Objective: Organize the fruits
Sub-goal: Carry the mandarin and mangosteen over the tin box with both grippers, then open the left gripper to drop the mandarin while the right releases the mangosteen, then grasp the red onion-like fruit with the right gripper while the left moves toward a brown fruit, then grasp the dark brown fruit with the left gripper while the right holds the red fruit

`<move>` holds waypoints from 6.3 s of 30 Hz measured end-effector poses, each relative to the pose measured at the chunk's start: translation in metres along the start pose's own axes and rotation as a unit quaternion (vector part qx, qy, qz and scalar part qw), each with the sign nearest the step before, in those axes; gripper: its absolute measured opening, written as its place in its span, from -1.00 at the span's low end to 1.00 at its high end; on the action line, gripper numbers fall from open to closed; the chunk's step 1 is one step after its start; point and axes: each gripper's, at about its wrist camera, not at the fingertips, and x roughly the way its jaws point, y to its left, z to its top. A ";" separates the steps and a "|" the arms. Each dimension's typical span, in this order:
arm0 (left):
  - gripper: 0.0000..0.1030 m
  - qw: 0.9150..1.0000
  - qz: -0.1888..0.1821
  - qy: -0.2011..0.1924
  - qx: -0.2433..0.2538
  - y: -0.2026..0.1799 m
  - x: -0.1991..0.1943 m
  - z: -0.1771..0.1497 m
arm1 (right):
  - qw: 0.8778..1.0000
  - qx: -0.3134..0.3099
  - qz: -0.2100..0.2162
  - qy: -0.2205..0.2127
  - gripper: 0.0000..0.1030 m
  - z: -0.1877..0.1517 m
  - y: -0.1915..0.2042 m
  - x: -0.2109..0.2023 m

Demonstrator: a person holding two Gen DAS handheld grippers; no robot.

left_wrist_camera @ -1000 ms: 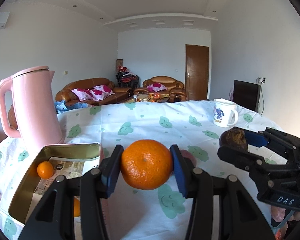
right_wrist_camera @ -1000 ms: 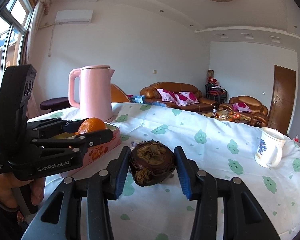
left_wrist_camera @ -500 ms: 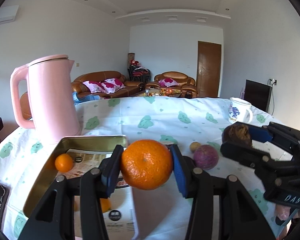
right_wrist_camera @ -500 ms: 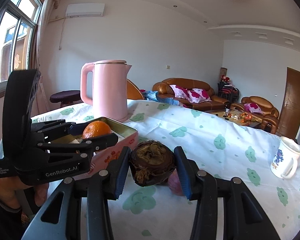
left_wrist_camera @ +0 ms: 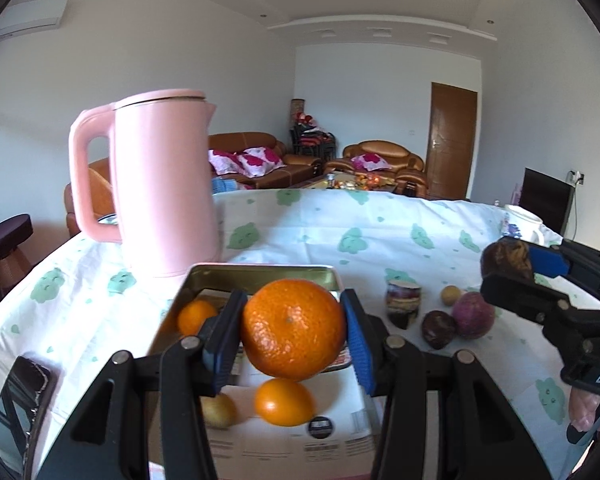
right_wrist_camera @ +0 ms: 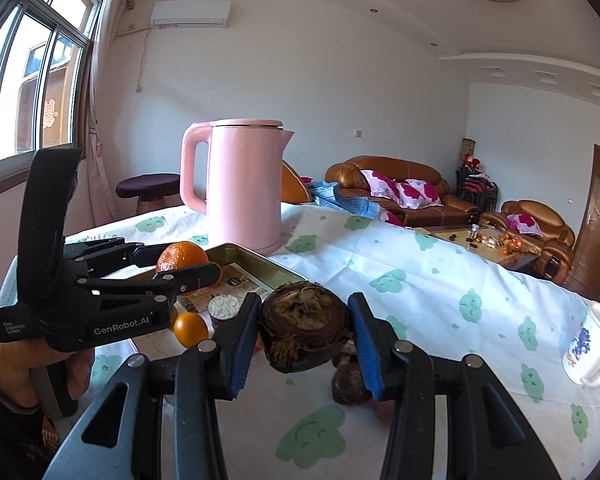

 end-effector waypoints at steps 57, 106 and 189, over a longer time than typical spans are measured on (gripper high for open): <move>-0.04 0.996 0.037 0.084 0.016 0.049 0.038 0.000 | 0.992 -0.030 0.063 0.103 -0.09 0.023 0.049 0.117; 0.91 0.997 -0.024 0.050 0.054 -0.060 0.027 -0.002 | 0.977 0.114 -0.051 0.174 0.40 -0.051 -0.092 0.047; -0.20 0.982 -0.129 0.111 0.086 -0.133 0.072 0.003 | 0.979 0.146 -0.089 0.111 -0.03 -0.055 -0.120 0.007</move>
